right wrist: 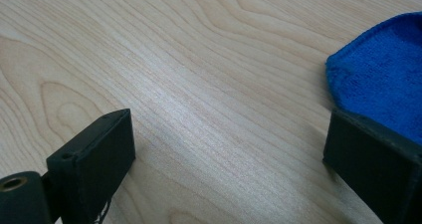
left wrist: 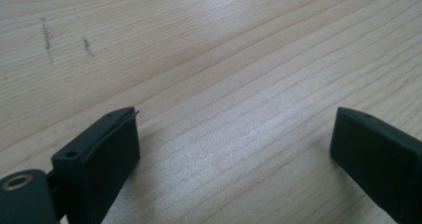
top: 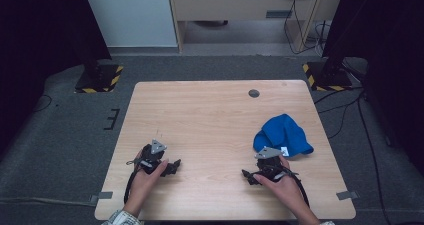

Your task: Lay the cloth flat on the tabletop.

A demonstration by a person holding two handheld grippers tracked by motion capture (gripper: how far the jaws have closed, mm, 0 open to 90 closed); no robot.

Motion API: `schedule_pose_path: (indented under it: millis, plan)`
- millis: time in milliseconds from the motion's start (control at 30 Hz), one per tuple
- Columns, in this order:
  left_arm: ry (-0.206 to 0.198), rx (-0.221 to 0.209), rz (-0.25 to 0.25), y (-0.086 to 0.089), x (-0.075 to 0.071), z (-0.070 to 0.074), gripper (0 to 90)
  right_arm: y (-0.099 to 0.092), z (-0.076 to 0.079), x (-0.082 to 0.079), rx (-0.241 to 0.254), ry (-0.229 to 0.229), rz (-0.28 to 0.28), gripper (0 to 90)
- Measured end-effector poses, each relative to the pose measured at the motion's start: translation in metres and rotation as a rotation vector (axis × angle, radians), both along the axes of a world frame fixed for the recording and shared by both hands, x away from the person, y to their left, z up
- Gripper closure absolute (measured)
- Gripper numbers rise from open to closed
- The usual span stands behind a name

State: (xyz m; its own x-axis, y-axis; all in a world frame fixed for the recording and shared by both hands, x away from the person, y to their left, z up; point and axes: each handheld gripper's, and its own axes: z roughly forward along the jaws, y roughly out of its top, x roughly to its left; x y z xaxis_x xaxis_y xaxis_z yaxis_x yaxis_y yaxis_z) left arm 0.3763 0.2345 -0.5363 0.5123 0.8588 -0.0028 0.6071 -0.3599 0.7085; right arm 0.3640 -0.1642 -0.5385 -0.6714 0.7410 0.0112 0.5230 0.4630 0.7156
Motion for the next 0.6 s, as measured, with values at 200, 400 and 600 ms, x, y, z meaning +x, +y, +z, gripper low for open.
schedule_pose_path:
  millis: [200, 400, 600]
  plan:
    - [-0.002, 0.006, -0.004, 0.0, -0.001, 0.0, 4.5, 0.0, 0.0, 0.0, 0.0, 0.003, 0.002, 5.8]
    - [0.003, 0.007, -0.007, -0.001, 0.0, 0.0, 2.5, -0.002, 0.002, 0.0, -0.003, 0.012, 0.013, 7.3]
    - [0.003, 0.007, -0.007, -0.001, 0.0, 0.0, 2.4, -0.013, 0.018, 0.001, 0.053, -0.029, -0.019, 10.5]
